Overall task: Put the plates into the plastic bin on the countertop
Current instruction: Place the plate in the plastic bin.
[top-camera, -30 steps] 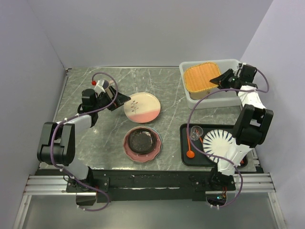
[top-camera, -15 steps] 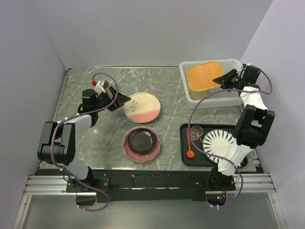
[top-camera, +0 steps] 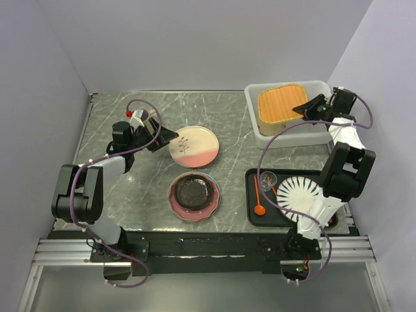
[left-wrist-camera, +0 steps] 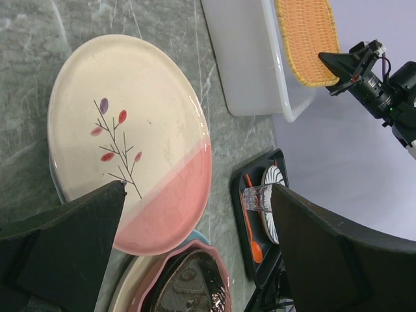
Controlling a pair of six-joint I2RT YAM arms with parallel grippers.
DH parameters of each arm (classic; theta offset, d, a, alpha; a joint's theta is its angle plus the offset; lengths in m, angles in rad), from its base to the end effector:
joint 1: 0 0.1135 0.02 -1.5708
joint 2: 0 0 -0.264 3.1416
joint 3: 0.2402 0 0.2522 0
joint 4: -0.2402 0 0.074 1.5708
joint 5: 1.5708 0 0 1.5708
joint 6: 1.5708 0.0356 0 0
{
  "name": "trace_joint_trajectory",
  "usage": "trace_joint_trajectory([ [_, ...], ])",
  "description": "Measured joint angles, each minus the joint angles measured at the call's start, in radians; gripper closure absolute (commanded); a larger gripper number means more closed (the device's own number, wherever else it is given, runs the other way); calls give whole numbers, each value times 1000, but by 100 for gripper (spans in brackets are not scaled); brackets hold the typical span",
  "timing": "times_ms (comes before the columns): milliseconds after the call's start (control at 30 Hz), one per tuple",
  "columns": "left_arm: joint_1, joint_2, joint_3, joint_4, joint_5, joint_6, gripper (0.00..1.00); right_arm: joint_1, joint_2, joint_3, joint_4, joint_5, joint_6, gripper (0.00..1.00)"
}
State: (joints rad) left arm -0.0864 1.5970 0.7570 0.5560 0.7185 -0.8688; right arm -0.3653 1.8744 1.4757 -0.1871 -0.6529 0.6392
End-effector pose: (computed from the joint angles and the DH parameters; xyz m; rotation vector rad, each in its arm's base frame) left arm 0.3286 -0.0520 0.2068 -0.2325 1.9833 -1.3036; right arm 0.4123 -0.1346 0.2691 0.6786 2.0305 0.8608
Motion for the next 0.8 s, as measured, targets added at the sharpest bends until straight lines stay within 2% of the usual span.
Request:
trace_joint_trajectory([
  [233,0,5,0,0,0,-1,1,1,72,39,-13,25,-3,100],
  [800,-1,6,0,3,0,-1,1,62,195,202,-177,137,-92,99],
])
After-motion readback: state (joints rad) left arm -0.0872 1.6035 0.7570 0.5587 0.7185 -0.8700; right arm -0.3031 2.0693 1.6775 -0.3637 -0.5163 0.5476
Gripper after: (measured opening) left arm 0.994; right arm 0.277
